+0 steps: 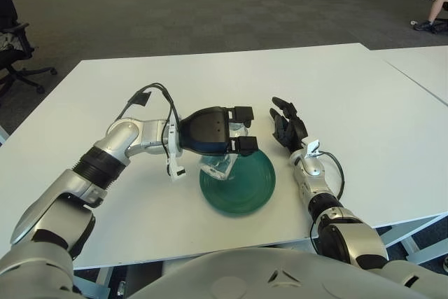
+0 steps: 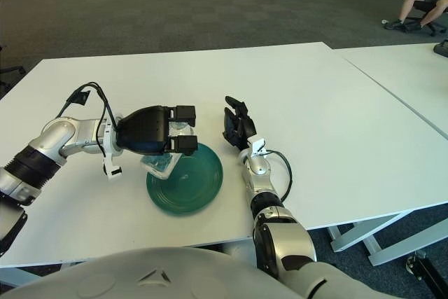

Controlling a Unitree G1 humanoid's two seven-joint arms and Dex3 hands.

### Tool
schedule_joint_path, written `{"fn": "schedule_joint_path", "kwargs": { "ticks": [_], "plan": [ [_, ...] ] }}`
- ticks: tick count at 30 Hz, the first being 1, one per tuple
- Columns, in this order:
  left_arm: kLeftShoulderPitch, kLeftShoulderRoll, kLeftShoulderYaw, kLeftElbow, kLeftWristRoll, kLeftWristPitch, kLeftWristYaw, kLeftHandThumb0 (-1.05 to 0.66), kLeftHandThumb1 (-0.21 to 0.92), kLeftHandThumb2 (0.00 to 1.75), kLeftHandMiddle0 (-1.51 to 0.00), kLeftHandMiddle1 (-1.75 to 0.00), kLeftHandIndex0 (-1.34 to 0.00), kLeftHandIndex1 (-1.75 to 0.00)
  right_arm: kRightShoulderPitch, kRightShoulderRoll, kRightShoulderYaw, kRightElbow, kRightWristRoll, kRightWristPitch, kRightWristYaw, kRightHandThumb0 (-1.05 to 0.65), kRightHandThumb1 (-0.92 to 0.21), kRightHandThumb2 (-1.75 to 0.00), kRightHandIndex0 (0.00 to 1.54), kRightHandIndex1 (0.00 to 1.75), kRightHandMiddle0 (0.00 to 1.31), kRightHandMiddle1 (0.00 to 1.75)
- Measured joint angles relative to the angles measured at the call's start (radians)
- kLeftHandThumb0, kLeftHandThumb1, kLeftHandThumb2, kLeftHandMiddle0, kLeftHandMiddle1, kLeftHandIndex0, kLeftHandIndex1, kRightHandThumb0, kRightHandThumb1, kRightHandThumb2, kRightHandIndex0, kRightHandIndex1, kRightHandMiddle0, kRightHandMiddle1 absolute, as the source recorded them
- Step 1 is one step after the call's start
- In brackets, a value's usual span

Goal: Put the bottle into the plate.

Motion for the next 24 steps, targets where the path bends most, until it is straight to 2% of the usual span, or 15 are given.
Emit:
{"fn": "schedule_joint_path", "kwargs": {
  "ticks": [7, 19, 24],
  "plan": [
    [-0.023, 0.003, 0.000, -0.042, 0.067, -0.001, -0.014, 0.00, -0.02, 1.70, -0.87, -1.75, -0.65, -1.71, 0.000, 0.001, 0.000, -0.002, 0.006, 0.004, 0.007, -0.63, -0.92, -0.73, 0.30, 0.01, 0.00, 0.61],
    [-0.039, 0.020, 0.000, -0.060, 0.093, -0.004, -0.043, 0.00, -0.04, 1.71, -0.89, -1.75, -0.68, -1.69, -0.002, 0.001, -0.003, 0.007, 0.006, 0.005, 0.006, -0.62, -0.92, -0.73, 0.29, 0.00, 0.00, 0.60],
    [-0.068, 0.011, -0.037, -0.017, 0.161, 0.008, -0.034, 0.00, -0.02, 1.70, -0.87, -1.75, -0.64, -1.73, -0.004, 0.000, -0.004, 0.012, 0.006, 0.005, -0.001, -0.62, -0.92, -0.73, 0.30, 0.01, 0.00, 0.60]
  ]
}}
